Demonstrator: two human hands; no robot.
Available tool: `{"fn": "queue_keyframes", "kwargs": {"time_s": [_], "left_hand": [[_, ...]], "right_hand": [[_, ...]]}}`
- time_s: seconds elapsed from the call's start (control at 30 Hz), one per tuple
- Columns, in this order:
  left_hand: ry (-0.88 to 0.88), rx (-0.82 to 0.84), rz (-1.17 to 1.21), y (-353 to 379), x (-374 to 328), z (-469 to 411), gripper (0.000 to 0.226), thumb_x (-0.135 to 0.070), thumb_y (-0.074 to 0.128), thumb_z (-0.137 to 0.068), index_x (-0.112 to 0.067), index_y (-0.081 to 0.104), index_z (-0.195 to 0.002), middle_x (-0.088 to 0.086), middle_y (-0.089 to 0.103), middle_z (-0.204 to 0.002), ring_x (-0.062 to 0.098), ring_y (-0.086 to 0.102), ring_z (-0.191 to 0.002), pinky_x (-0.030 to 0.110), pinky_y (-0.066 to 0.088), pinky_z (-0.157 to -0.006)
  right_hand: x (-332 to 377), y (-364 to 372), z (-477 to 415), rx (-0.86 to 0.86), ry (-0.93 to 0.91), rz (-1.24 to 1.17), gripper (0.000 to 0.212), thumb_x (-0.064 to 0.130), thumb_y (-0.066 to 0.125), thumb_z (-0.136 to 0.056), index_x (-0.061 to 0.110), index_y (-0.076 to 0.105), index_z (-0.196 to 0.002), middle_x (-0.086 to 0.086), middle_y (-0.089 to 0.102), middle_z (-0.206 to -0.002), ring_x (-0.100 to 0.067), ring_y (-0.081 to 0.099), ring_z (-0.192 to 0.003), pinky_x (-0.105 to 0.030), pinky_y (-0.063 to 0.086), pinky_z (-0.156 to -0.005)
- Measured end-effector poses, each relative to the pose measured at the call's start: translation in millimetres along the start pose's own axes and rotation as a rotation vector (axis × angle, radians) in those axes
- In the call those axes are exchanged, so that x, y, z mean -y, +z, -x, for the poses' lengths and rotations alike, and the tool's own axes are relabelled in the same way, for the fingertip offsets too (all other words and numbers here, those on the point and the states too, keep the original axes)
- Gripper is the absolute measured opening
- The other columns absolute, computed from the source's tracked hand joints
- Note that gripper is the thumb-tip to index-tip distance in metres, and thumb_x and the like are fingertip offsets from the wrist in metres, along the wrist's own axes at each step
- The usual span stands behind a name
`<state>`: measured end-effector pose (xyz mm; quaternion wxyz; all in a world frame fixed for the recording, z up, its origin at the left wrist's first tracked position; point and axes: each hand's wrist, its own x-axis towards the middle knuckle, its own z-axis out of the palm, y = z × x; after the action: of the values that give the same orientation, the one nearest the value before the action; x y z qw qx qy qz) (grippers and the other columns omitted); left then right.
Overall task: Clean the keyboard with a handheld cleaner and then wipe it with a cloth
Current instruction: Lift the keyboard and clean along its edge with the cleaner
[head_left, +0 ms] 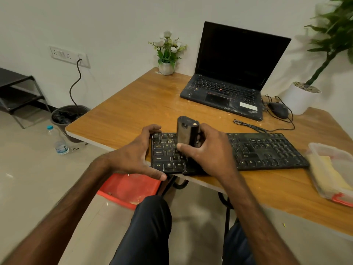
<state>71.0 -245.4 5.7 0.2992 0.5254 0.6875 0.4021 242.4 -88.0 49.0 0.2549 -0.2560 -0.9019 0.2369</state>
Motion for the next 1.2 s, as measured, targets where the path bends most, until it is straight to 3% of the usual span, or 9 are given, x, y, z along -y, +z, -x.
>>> {"fn": "queue_keyframes", "kwargs": {"time_s": [0.17,0.27,0.37,0.47,0.57,0.67,0.83,1.03,1.2], "left_hand": [[0.058,-0.092,-0.064,10.0,1.0,-0.9,0.132,-0.035,0.100,-0.054,-0.033,0.008,-0.148,-0.017,0.034,-0.141,-0.007,0.043,-0.129,0.016,0.043,-0.105],[0.036,-0.089,-0.101,7.3,4.3,-0.1,0.136,-0.054,0.095,-0.049,-0.037,0.005,-0.149,-0.019,0.030,-0.143,-0.006,0.038,-0.133,0.018,0.037,-0.111],[0.033,-0.113,-0.150,10.4,1.2,-0.5,0.136,-0.064,0.090,-0.047,-0.037,0.006,-0.149,-0.021,0.029,-0.142,-0.007,0.035,-0.134,0.018,0.035,-0.112],[0.051,-0.174,-0.250,17.7,0.9,-2.5,0.136,-0.076,0.084,-0.045,-0.035,0.009,-0.150,-0.012,0.034,-0.143,0.005,0.038,-0.135,0.032,0.035,-0.116],[0.045,-0.205,-0.292,20.9,2.5,-4.6,0.136,-0.085,0.078,-0.042,-0.038,0.008,-0.149,-0.011,0.033,-0.144,0.010,0.036,-0.136,0.041,0.035,-0.116],[0.037,-0.195,-0.274,19.9,1.9,-3.8,0.134,-0.082,0.081,-0.043,-0.042,0.009,-0.147,-0.011,0.034,-0.144,0.009,0.037,-0.136,0.040,0.037,-0.116],[0.035,-0.186,-0.287,19.6,3.6,-4.2,0.131,-0.074,0.085,-0.047,-0.039,0.010,-0.148,-0.011,0.034,-0.142,0.007,0.037,-0.134,0.033,0.035,-0.115],[0.038,-0.169,-0.248,17.7,5.2,-4.5,0.130,-0.074,0.086,-0.046,-0.043,0.010,-0.146,-0.011,0.034,-0.142,0.007,0.038,-0.136,0.037,0.037,-0.116],[0.041,-0.138,-0.211,14.4,4.5,-3.6,0.128,-0.071,0.088,-0.047,-0.043,0.009,-0.145,-0.011,0.034,-0.142,0.006,0.038,-0.136,0.038,0.038,-0.116]], "right_hand": [[20.1,19.1,14.3,-0.046,-0.034,0.022,0.041,0.055,0.075,-0.076,0.025,0.058,-0.098,0.012,0.064,-0.086,-0.008,0.060,-0.075,-0.032,0.053,-0.067],[-9.2,-4.7,10.6,-0.106,0.123,0.100,0.051,0.054,0.073,-0.079,0.022,0.058,-0.115,0.005,0.068,-0.104,-0.010,0.061,-0.086,-0.037,0.057,-0.079],[-45.8,-35.0,11.2,-0.238,0.275,0.152,0.055,0.050,0.075,-0.079,0.016,0.059,-0.119,-0.002,0.069,-0.110,-0.010,0.056,-0.085,-0.033,0.053,-0.076],[-51.4,-38.5,13.4,-0.297,0.329,0.113,0.053,0.047,0.077,-0.078,0.014,0.060,-0.117,-0.002,0.069,-0.110,-0.010,0.054,-0.085,-0.029,0.047,-0.071],[-24.7,-15.5,16.0,-0.212,0.247,0.047,0.048,0.048,0.078,-0.077,0.018,0.061,-0.111,0.007,0.064,-0.097,-0.007,0.057,-0.081,-0.023,0.047,-0.064],[-12.7,-2.6,13.7,-0.157,0.178,0.069,0.045,0.053,0.075,-0.078,0.021,0.060,-0.106,0.011,0.063,-0.092,-0.009,0.061,-0.080,-0.028,0.051,-0.066],[-40.2,-30.1,3.2,-0.241,0.251,0.187,0.053,0.050,0.075,-0.080,0.016,0.059,-0.117,-0.001,0.068,-0.111,-0.014,0.062,-0.090,-0.025,0.045,-0.071],[-36.9,-29.1,0.2,0.028,0.065,-0.057,0.050,0.052,0.080,-0.071,0.023,0.064,-0.109,0.011,0.067,-0.094,-0.006,0.061,-0.080,-0.032,0.056,-0.069],[-50.7,-40.5,-14.2,-0.084,0.083,0.132,0.056,0.053,0.078,-0.074,0.019,0.061,-0.116,0.003,0.068,-0.109,-0.008,0.059,-0.092,-0.029,0.050,-0.075]]}}
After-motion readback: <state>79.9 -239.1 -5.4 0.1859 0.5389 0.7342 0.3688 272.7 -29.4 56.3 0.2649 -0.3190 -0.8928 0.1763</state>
